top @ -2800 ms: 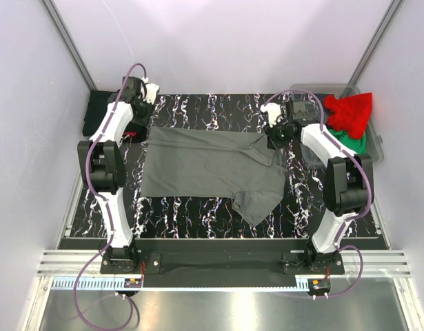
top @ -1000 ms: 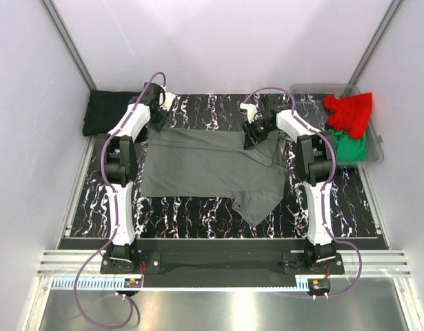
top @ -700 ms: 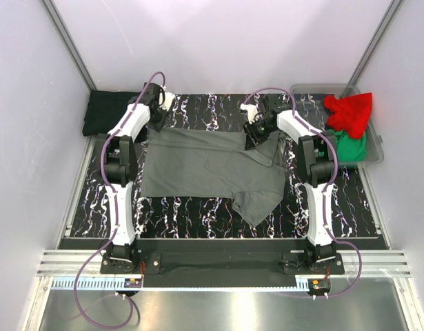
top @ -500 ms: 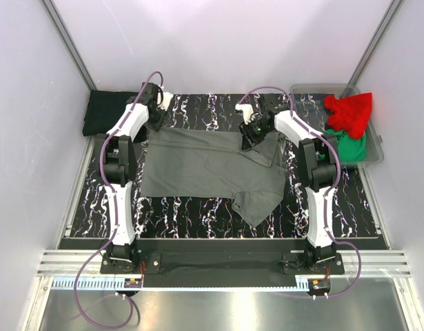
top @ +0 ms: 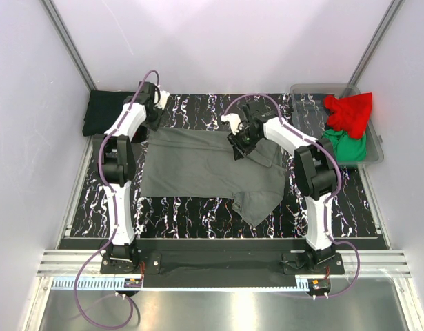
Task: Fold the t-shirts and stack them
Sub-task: Fold the tshirt
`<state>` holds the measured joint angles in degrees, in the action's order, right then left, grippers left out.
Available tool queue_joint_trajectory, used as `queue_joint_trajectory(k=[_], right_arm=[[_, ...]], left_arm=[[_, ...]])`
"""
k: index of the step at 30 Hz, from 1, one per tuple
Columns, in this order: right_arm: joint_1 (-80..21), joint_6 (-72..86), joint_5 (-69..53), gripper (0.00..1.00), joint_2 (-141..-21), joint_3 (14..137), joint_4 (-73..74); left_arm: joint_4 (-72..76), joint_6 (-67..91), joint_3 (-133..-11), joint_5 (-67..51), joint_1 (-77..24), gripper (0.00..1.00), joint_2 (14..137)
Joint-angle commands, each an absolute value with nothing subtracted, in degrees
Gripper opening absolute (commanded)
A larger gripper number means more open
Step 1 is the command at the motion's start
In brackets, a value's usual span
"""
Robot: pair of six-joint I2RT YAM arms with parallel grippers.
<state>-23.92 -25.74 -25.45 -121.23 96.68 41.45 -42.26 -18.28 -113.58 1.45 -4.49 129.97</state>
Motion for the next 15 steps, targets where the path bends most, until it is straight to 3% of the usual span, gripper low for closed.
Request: queue_joint_trajectory(k=[1,15], right_arm=[[-21.5,-26.4,-21.0,0.38,-116.7,97.9,39.5],[-14.8,-26.9,-21.4,0.38,-122.7,102.7,39.0]], left_arm=[[-40.2,-17.6,-115.7,0.4,-4.0,0.33,125.7],[-40.2,-18.5,-111.8,0.5,-4.7,0.33,123.3]])
